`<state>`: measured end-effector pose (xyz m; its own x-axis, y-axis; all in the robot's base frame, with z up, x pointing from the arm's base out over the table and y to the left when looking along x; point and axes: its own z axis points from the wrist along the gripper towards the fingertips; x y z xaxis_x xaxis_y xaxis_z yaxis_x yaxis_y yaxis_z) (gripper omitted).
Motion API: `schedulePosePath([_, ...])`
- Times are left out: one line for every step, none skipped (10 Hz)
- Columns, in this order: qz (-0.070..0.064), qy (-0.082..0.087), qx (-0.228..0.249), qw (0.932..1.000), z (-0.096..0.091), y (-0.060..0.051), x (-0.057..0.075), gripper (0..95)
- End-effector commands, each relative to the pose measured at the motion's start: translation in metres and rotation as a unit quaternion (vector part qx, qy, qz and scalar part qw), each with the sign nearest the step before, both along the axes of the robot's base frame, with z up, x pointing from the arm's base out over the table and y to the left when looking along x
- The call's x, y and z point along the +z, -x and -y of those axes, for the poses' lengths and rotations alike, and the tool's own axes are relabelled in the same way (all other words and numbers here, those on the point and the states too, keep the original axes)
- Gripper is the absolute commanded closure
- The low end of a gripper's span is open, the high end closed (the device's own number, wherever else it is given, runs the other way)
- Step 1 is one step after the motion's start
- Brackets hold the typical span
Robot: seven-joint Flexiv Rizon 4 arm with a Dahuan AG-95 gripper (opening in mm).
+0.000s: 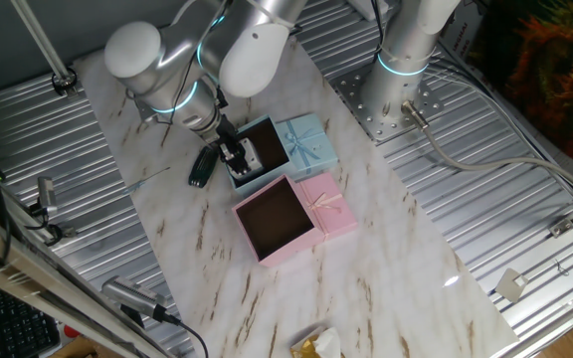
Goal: Move an object from one box to another
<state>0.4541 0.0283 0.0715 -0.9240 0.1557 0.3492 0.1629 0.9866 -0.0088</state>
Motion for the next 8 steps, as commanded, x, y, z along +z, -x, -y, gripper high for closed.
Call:
schedulePosePath([0.0,0.002,0.001,1.0,-0.0018,0.0024,0.0019,95.0])
schedulePosePath([0.0,0.003,0.0,1.0,-0.0027,0.0035,0.0029,95.0])
schedulePosePath([0.001,0.004,0.0,1.0,-0.0035,0.0046,0.0038,95.0])
schedulePosePath([0.0,0.003,-0.001,1.0,-0.0041,0.0053,0.0045,95.0])
schedulePosePath([0.0,0.003,-0.002,1.0,-0.0051,0.0067,0.006,95.0])
schedulePosePath([0.001,0.006,0.0,1.0,-0.0056,0.0077,0.007,95.0])
schedulePosePath([0.002,0.007,0.0,1.0,-0.0055,0.0098,0.0092,95.0])
schedulePosePath([0.003,0.005,0.0,1.0,-0.0047,0.0113,0.0111,95.0])
